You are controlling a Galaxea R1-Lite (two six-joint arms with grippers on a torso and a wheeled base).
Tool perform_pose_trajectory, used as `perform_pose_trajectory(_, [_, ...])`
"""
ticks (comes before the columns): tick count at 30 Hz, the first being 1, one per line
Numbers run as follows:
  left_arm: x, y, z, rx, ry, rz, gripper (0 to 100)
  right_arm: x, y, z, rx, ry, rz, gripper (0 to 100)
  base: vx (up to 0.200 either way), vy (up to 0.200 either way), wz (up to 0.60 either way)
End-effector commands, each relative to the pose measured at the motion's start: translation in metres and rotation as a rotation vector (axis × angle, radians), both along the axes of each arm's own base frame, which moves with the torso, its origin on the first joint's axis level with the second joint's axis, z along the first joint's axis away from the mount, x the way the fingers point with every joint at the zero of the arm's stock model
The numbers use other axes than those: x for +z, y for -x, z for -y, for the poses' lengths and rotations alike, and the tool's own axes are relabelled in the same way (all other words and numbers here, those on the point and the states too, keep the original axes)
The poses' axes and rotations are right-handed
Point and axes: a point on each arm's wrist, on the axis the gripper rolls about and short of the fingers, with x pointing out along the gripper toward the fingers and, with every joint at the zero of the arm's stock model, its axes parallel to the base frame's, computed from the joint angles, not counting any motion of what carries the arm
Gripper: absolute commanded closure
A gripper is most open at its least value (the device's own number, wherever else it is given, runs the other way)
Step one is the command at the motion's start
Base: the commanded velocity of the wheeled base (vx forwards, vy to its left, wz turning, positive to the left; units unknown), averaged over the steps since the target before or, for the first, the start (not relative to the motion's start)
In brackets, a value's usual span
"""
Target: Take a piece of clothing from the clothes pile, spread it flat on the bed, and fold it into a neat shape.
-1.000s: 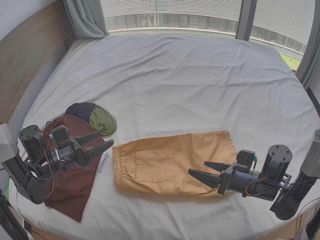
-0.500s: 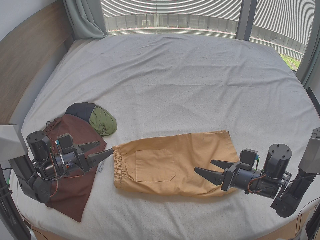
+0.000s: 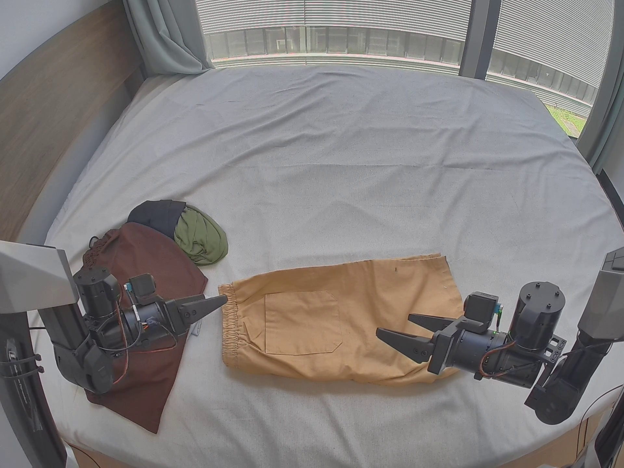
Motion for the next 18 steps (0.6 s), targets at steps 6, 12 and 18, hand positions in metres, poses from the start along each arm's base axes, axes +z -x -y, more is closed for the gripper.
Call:
perform_pose_trajectory(6, [-0.038,-0.003,0.001,0.005,-0.003,-0.129,0,-0.006,-0.003,-0.002,0.002,0.008,-0.013,0,0.000,0.000,0.00])
perform_pose_trajectory(12, [-0.056,-0.002,0.009,0.038,-0.031,-0.180,0,-0.007,-0.003,-0.003,0.002,0.010,-0.017,0,0.000,0.000,0.00])
perform_pose_trajectory(18, [-0.076,-0.003,0.020,0.047,-0.053,-0.230,0,-0.009,-0.004,-0.003,0.002,0.015,-0.025,0,0.000,0.000,0.00])
